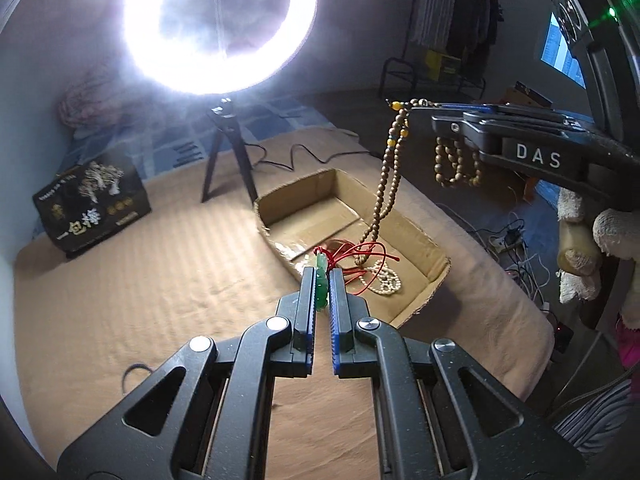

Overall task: Organize jewelry
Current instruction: 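Lift the bangle and wooden bead strand with both grippers over the box, then open both grippers to release the bangle pendant and beads into the box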

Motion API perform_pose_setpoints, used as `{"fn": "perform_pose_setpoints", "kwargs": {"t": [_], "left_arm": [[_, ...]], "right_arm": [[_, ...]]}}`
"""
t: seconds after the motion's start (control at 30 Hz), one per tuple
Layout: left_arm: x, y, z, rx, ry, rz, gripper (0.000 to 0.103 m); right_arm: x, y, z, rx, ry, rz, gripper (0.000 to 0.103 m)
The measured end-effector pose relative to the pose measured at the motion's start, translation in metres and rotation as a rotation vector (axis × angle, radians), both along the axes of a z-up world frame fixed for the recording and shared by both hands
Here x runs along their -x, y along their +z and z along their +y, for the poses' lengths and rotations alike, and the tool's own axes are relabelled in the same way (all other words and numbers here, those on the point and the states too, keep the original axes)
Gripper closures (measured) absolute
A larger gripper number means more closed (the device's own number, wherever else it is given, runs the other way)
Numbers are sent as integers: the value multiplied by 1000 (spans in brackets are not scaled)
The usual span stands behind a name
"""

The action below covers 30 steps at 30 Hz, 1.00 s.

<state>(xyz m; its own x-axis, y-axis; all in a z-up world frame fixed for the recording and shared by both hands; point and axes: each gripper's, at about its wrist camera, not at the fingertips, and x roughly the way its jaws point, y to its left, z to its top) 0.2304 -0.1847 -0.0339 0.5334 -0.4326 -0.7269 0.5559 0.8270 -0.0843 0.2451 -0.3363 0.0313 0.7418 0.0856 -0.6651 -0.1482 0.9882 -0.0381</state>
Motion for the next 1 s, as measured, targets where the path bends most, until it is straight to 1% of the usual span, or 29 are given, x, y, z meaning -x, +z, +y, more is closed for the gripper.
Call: {"fn": "perform_pose_setpoints", "kwargs": {"t": [0.1,0.3,0.53,0.6,0.73,0.87,1.0], "left_arm": [[-4,-9,-11,-1,-3,12,99],[-14,-33,-26,0,-3,69,99],[-25,-61,-40,-5,-7,119,99],[-26,-67,-46,-17,-9,115,99],[-29,-80,-56,-34,-20,133,99],[-30,-90,-64,-54,-34,144,99],[-34,-100,-67,-62,-35,163,99]], "right_arm": [[-3,-6,-7,8,-16,11,87],[-8,-21,-22,34,-47,31,87],[-18,-46,-35,53,-66,88,86],[-20,-54,-37,70,-69,108,86],[-25,-68,-38,71,-65,143,87],[-27,-82,-37,95,-57,176,86],[-31,-94,-41,80,-63,211,86]]}}
